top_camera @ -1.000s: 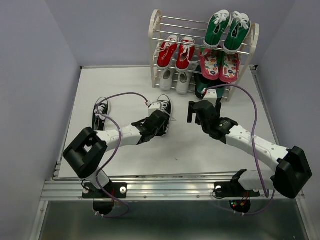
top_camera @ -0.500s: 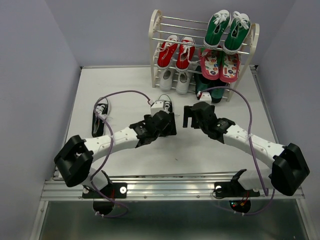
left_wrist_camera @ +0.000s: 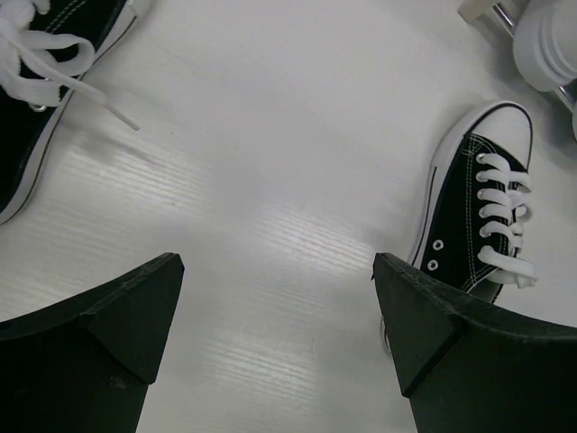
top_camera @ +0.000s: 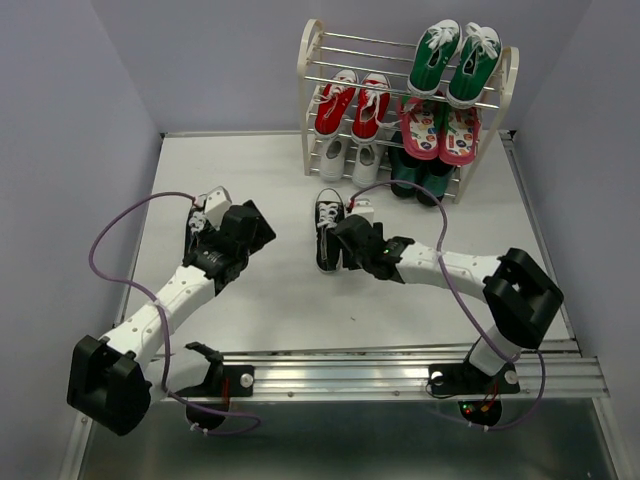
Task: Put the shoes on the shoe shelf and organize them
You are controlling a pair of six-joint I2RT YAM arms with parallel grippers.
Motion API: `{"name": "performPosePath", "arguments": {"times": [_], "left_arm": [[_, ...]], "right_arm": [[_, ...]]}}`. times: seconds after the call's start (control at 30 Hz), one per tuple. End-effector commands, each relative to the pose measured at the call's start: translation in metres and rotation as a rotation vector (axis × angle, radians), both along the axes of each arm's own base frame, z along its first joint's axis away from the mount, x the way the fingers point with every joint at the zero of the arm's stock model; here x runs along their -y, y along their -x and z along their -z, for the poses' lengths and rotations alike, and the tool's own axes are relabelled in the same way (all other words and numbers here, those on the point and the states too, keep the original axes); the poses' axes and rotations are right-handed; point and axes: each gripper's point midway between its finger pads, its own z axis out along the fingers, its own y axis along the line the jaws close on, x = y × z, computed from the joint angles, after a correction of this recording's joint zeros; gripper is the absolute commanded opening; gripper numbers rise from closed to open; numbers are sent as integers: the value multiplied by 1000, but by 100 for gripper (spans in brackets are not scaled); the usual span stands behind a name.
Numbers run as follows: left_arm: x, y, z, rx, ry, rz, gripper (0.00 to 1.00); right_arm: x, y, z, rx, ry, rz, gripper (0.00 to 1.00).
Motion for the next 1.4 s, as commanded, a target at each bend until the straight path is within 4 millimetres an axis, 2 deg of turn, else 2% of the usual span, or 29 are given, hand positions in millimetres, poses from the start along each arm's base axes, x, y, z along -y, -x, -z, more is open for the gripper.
{"name": "performPosePath", "arguments": {"times": [0.0,0.03,0.1,0.17,0.27,0.53,0.77,0.97,1.07,1.17,1.23,1.27,1.37], "left_arm": [[-19,2,-10,46,22,-40,99],[-22,2,-10,51,25,-49,99],[-22,3,-11,66,42,-48,99],[-22,4,-10,66,45,-43,99],[-20,5,-7,59,46,-33,99],[-16,5,-9,75,69,-10,99],[-9,6,-10,84,99,19,99],[-5,8,-9,96,127,39,99],[-4,10,-7,99,135,42,99],[-3,11,-7,102,142,48,99],[-2,11,-8,107,150,54,99],[-1,11,-8,108,150,57,99],[-2,11,-8,111,151,57,99]], "right_arm": [[-20,-32,-25,101,-88,131,100],[-22,-34,-14,89,-67,140,100],[-33,-38,-16,97,-70,128,100],[-45,-34,-11,94,-55,101,100],[-53,-28,-23,125,-49,86,100],[-27,-18,-45,131,7,196,100],[-57,-7,-55,122,-62,157,100],[-70,-11,-43,97,-78,209,100],[-70,-19,-29,100,-56,282,100],[-76,-26,-26,106,-54,305,100],[-77,-29,-15,105,-27,317,100],[-79,-32,-17,115,-30,328,100],[-78,-36,-8,120,-10,356,94]]}}
